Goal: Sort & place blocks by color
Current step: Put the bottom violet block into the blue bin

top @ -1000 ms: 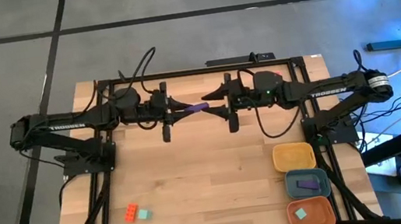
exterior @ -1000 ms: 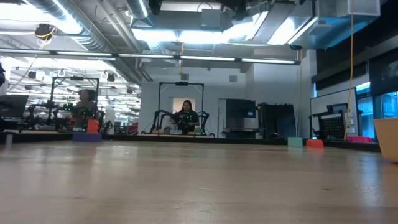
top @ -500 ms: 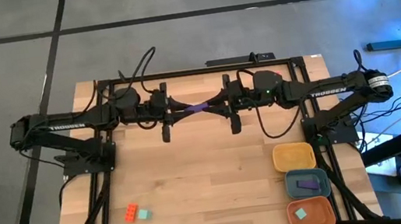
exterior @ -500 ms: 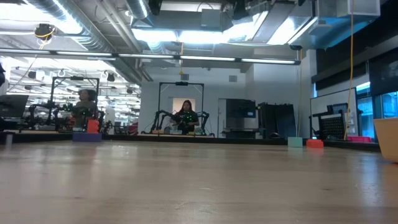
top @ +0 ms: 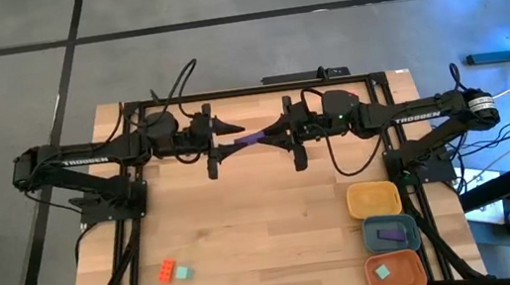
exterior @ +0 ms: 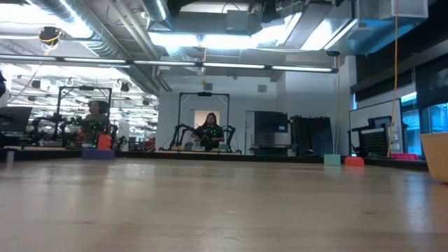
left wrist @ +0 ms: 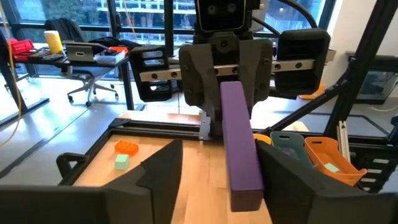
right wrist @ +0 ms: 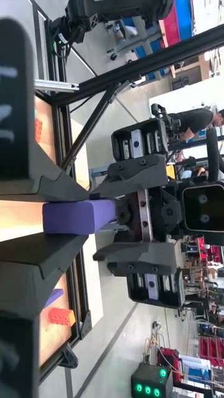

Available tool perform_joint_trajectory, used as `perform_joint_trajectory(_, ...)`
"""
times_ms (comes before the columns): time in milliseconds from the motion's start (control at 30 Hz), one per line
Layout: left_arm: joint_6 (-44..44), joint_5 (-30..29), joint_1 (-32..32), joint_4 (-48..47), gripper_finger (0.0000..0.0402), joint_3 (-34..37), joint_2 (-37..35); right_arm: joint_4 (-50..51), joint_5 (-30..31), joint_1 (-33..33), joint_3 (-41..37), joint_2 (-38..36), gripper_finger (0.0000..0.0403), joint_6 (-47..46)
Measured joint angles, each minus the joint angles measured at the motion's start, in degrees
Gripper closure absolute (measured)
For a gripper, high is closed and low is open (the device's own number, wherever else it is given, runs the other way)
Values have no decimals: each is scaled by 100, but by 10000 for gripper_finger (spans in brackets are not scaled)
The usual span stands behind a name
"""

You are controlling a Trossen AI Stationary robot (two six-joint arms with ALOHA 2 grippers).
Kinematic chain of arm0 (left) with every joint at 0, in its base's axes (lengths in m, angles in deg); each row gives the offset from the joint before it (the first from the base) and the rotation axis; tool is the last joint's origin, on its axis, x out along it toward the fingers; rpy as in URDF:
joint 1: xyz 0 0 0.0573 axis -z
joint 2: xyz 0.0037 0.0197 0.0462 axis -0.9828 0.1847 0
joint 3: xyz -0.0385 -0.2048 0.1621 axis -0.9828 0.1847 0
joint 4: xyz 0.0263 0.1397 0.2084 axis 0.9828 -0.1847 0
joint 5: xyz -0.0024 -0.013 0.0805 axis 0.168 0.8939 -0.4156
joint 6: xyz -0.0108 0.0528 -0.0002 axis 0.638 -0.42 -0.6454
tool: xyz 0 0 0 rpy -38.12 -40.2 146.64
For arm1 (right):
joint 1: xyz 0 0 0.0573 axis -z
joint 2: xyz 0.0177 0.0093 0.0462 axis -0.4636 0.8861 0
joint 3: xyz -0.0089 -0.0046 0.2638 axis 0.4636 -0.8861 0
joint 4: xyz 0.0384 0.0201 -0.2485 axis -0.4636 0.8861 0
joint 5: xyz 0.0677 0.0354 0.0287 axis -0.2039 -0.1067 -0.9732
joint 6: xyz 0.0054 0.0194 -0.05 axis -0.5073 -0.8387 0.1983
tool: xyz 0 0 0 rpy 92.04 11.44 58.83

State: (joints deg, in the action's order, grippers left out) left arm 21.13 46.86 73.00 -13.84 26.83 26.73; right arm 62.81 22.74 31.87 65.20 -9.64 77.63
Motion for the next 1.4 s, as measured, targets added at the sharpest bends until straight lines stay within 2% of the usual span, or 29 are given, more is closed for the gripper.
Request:
perform_joint_trajectory(167,-89,48,-2,-145,200,0,-151,107,0,0,-2,-66,345,56)
perform_joint_trajectory(333,-114,24,-24,-702,201,-2,-673,943,37,88,-7,-564,345,302)
perform_joint_trajectory(500,-76,-8,-109,-1149,202,57,-1176,2021,58,170,-22,-1233,345,361)
perform_joint_trajectory(633,125,-227,-130,-1160,202,373,-1580,2806,71,170,-235,-1890,345,328)
perform_joint_trajectory(767,375,-379,-129,-894,202,839,-1970,3313,415,116,-579,-2667,345,78)
perform_joint_trajectory(967,527,-398,-110,-640,202,1237,-2341,3414,785,105,-1178,-3814,345,-254)
perform_joint_trajectory(1067,530,-418,-109,-589,202,1237,-2367,3397,996,105,-1338,-4118,345,-344)
perform_joint_trajectory(1333,531,-446,-109,-570,202,1237,-2363,3328,1031,105,-1335,-4124,345,-434)
perform_joint_trajectory(1400,531,-446,-109,-569,202,1237,-2362,3154,887,105,-1315,-4015,345,-669)
